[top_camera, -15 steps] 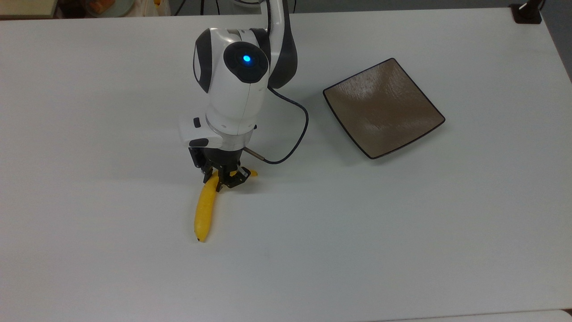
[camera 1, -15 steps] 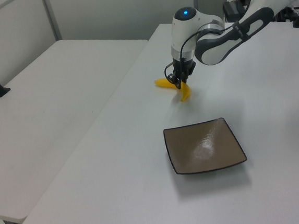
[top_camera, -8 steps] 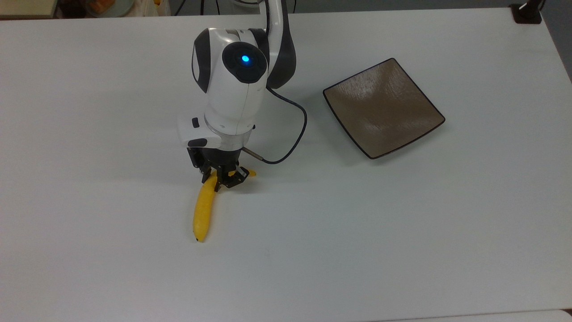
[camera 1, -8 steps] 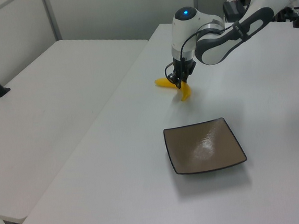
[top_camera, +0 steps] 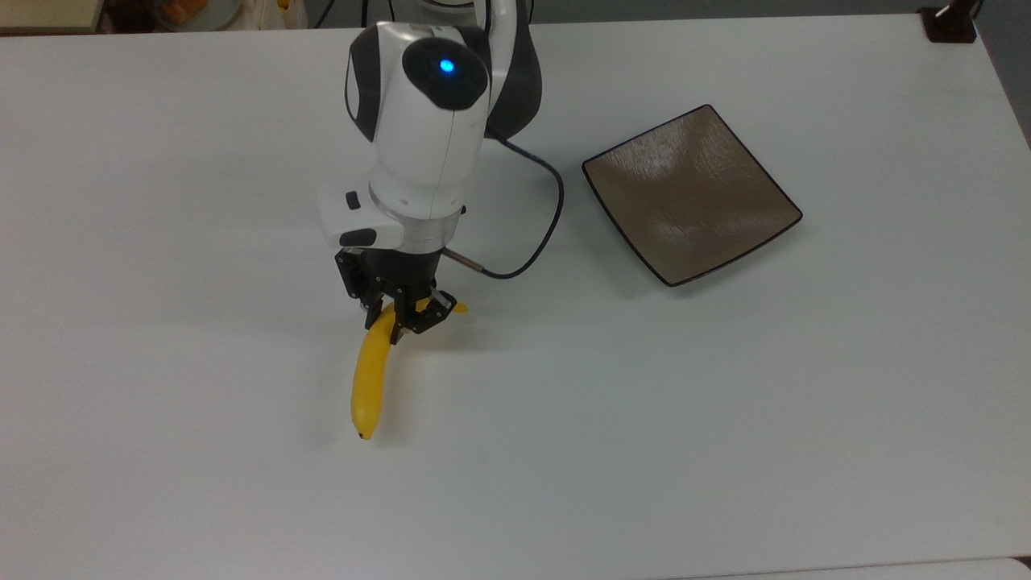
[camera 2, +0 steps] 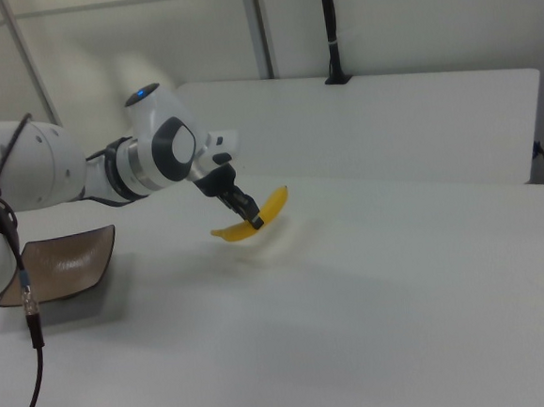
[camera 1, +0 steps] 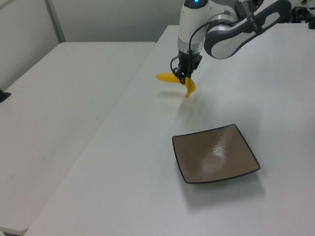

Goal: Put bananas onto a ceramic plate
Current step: 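Lift the banana and carry it over the brown square plate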

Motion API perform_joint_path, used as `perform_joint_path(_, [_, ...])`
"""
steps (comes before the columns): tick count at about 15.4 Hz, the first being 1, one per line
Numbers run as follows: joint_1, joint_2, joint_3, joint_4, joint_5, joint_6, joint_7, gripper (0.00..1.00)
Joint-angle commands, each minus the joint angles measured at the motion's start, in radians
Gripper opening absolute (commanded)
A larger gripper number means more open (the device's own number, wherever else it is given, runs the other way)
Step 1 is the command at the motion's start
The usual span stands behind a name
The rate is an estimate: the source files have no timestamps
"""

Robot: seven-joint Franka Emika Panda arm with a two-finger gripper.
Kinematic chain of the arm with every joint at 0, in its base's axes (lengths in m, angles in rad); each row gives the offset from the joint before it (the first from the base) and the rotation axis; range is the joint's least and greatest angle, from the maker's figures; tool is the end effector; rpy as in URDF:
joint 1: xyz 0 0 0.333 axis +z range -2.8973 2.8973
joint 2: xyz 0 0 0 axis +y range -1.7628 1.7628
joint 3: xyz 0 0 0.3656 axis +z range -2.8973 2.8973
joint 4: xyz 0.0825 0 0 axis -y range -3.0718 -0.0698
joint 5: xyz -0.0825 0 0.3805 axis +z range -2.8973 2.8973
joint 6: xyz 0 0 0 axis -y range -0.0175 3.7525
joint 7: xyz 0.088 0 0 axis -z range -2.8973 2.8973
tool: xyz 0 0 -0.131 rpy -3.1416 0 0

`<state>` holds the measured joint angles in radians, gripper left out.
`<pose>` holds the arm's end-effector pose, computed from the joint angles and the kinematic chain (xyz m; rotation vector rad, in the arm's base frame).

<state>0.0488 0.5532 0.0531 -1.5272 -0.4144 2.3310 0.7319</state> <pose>0.7519 0.0556 0.3846 2.8606 -0.5680 0.5202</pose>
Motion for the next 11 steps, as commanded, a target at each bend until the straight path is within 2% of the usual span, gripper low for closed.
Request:
perform_joint_path(1, [-0.003,-0.122,0.028,-0.089,0.075,-0.004,-0.086,0.17])
perform_joint_path(4, [0.017,-0.206,0.03,-0.143,0.253,-0.038,-0.257,0.17])
perform_joint_path(7, [0.068,-0.249,0.043,-0.154,0.314,-0.156,-0.318,0.17])
perform_joint_path(11, [0.105,-0.292,0.086,-0.185,0.364,-0.16,-0.322,0.18])
